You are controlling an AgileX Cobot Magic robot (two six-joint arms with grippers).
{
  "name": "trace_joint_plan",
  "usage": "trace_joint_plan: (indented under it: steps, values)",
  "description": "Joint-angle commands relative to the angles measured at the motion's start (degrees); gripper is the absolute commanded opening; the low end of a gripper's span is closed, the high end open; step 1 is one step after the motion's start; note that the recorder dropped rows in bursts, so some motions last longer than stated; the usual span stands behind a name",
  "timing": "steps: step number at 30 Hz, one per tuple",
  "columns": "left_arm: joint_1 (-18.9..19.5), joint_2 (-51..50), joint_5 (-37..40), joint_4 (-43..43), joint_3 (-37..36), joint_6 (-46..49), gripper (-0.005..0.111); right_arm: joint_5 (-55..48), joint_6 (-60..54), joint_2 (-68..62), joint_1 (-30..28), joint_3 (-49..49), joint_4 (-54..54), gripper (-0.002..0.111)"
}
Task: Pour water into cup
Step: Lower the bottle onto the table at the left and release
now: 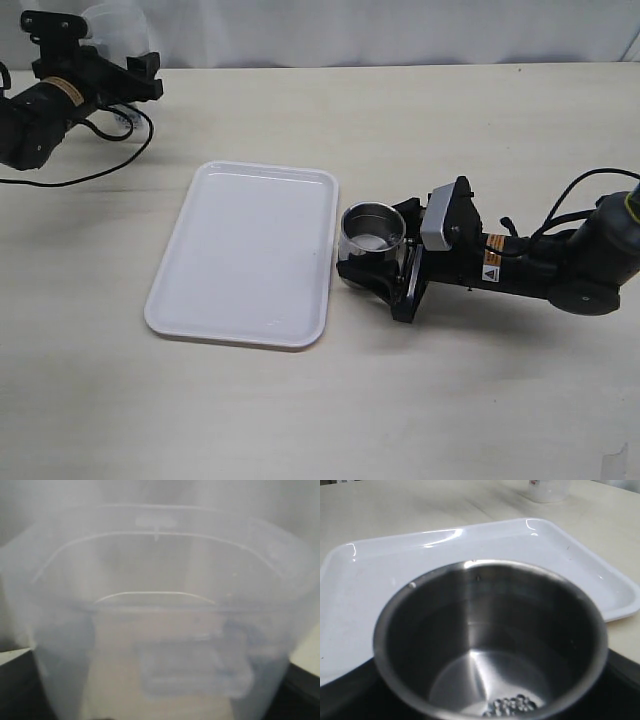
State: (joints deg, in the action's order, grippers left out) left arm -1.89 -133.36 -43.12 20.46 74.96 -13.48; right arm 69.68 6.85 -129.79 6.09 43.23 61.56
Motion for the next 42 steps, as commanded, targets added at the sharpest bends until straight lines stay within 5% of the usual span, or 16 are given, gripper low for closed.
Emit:
trace_joint_plan:
  steps: [1, 4, 7, 17, 25, 42]
  values:
    - [0.2, 0.0, 2.1, -0.1, 0.5, 0.2, 0.041, 0.3, 0.0, 0.0, 0.0, 0.1, 0.2, 0.004]
    - [0.2, 0.0, 2.3, -0.1, 0.5, 0.2, 0.070, 0.3, 0.0, 0.0, 0.0, 0.1, 0.2, 0.004]
    - [0.2, 0.0, 2.6, -0.1, 0.5, 0.2, 0.083, 0.3, 0.0, 0.0, 0.0, 0.1, 0.2, 0.004]
    - [0.2, 0.0, 4.2, -0.1, 0.5, 0.2, 0.084, 0.3, 0.0, 0.0, 0.0, 0.1, 0.2, 0.004]
    - [0.3, 0.3, 9.1, -0.1, 0.5, 0.2, 0.105, 0.3, 0.0, 0.0, 0.0, 0.1, 0.2, 0.004]
    - [0.6, 4.0, 9.4, 0.3, -5.2, 0.2, 0.105, 0.3, 0.0, 0.0, 0.0, 0.1, 0.2, 0.004]
